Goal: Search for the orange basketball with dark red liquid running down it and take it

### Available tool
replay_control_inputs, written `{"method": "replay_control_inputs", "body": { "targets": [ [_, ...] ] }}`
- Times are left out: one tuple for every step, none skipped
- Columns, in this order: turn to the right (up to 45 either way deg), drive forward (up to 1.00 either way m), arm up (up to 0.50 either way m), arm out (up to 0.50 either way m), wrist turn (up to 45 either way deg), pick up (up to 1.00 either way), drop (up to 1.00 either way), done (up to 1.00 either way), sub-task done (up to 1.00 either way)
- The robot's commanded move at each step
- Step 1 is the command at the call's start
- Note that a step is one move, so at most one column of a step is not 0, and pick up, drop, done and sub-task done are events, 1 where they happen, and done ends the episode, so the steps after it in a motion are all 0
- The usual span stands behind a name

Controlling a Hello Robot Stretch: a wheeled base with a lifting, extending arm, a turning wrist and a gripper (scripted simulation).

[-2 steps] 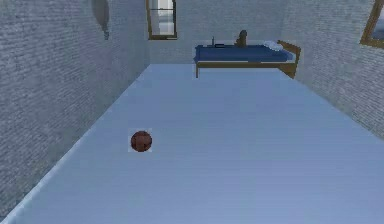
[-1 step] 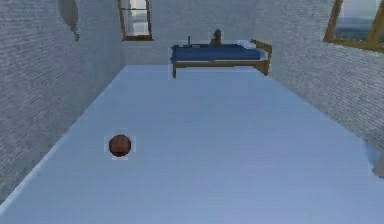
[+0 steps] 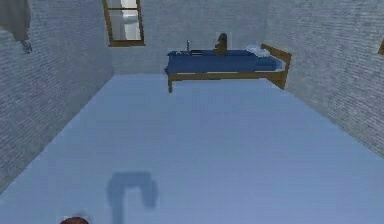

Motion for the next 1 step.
{"method": "replay_control_inputs", "body": {
  "targets": [
    [6.0,0.00,0.00,0.00,0.0,0.00,0.00,0.00,0.00]
  ]
}}
